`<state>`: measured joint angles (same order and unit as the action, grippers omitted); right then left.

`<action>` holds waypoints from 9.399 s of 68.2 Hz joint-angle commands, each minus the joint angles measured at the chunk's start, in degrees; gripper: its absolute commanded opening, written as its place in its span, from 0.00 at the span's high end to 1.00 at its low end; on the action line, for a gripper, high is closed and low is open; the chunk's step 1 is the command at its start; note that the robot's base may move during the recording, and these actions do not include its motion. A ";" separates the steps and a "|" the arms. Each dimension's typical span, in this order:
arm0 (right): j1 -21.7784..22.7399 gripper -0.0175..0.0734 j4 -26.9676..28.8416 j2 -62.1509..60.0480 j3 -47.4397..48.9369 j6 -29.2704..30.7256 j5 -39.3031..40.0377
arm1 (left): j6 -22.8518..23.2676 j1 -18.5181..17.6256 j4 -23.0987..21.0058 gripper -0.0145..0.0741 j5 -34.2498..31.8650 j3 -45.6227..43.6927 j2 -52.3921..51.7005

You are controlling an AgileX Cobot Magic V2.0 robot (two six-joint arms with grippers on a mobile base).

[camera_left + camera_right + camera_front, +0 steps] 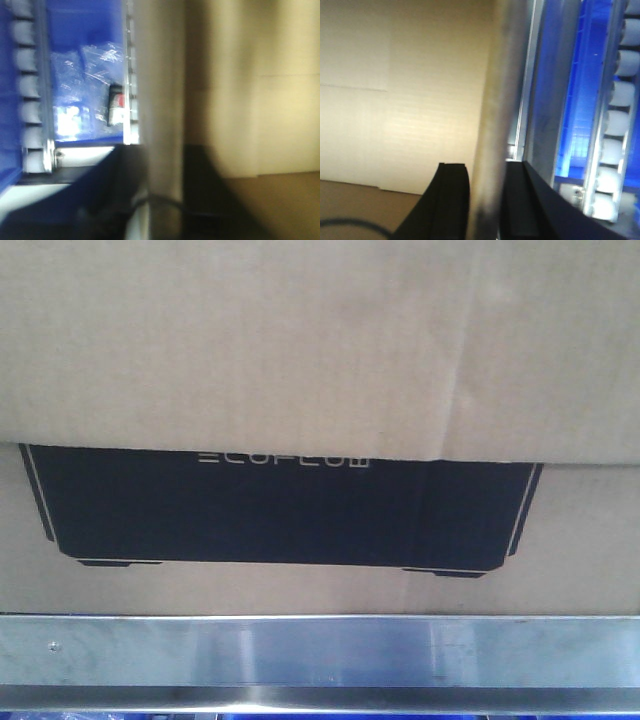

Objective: Grab box from left shelf to table start
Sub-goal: 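Close both grippers on the box's side walls, then lift the box and pull it off the shelf toward the robot, then hold the box with both grippers while the base turns away, then keep holding the box while driving toward the white table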

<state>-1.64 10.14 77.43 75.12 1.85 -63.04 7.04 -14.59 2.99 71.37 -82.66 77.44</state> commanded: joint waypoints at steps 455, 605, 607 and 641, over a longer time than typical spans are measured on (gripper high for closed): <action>0.55 0.74 7.47 -69.12 -22.51 0.73 17.08 | 7.02 -6.03 -1.90 0.95 -13.26 44.01 -62.96; 0.55 0.74 7.47 -69.12 -22.70 0.73 17.06 | 7.02 -6.03 -2.04 0.95 -13.26 44.01 -62.96; 0.55 0.74 7.47 -69.12 -22.70 0.73 17.06 | 7.02 -6.03 -2.04 0.95 -13.26 44.01 -62.96; 0.55 0.74 7.47 -69.12 -22.70 0.73 17.06 | 7.02 -6.03 -2.04 0.95 -13.26 44.01 -62.96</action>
<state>-1.31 19.17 7.43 50.80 2.84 -53.77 13.88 -20.30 -1.95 56.08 -38.13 14.00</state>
